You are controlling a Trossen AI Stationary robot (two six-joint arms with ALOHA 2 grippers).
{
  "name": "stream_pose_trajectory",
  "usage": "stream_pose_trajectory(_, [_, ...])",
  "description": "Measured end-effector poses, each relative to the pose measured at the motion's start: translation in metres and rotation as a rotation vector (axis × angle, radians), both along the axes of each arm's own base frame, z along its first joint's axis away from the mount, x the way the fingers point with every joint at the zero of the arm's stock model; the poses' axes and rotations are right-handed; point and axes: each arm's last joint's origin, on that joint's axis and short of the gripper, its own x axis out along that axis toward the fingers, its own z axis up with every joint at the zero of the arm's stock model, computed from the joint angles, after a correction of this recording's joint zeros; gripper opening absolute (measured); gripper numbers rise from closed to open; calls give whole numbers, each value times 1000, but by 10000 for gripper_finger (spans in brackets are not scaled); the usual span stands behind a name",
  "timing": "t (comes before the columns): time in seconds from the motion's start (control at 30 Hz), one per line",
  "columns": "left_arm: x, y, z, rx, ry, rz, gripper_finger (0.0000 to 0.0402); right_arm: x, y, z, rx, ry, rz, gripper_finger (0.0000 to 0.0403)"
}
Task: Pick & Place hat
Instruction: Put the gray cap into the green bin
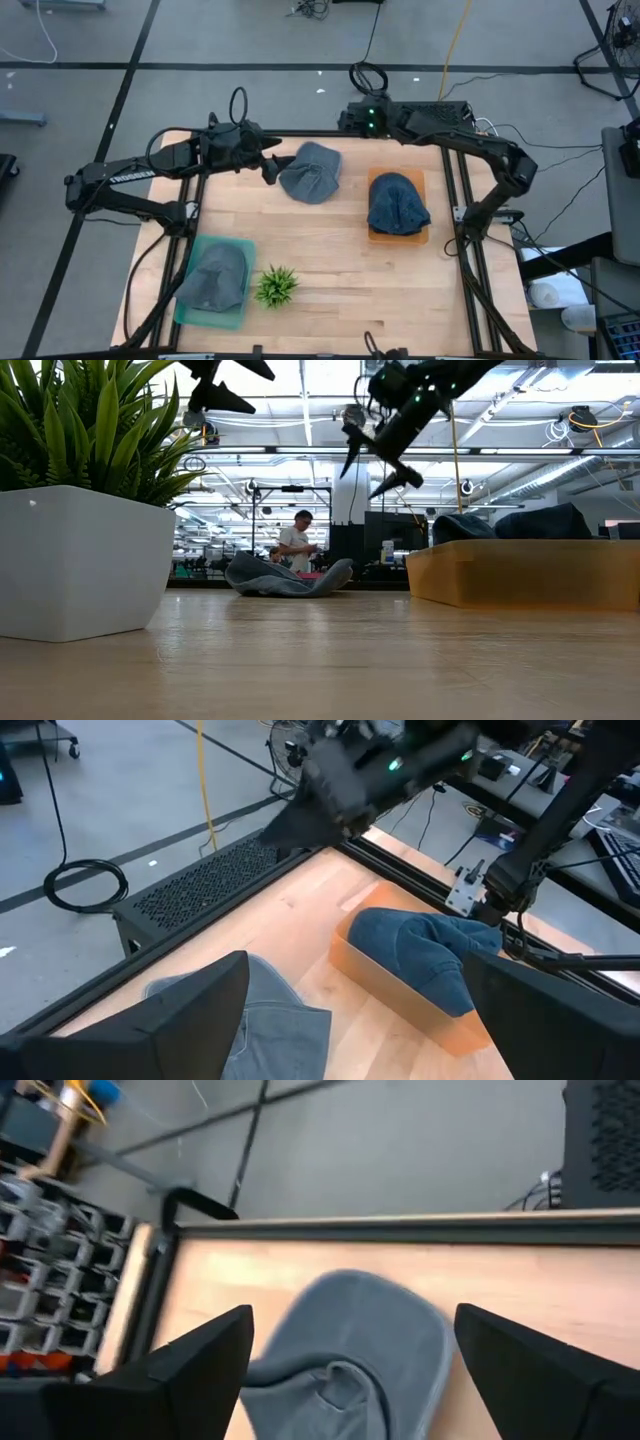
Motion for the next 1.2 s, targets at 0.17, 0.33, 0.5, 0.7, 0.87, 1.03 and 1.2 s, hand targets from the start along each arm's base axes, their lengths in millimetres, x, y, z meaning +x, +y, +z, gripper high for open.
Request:
stream_pose_trajectory(0.17, [0,0,0,0,0,0,374,13,-7,-27,39,59,37,354])
stream_pose_trajectory(0.33, [0,0,0,-7,-2,-17,374,24,-13,-56,93,117,53,359])
stream_pose_trajectory(0.5, [0,-1,0,-8,-1,-30,374,33,-18,-84,142,169,77,359])
stream_pose_trajectory(0.7, [0,-1,0,-5,1,-45,374,40,-25,-106,189,169,105,359])
stream_pose_trajectory(0.87, [0,-1,0,-4,1,-46,374,39,-31,-123,213,216,98,359])
stream_pose_trajectory(1.03, [0,-1,0,-3,2,-46,374,42,-32,-128,206,208,119,359])
stream_pose_trajectory(1.2, [1,-1,1,2,-4,-47,374,46,-32,-125,199,159,151,359])
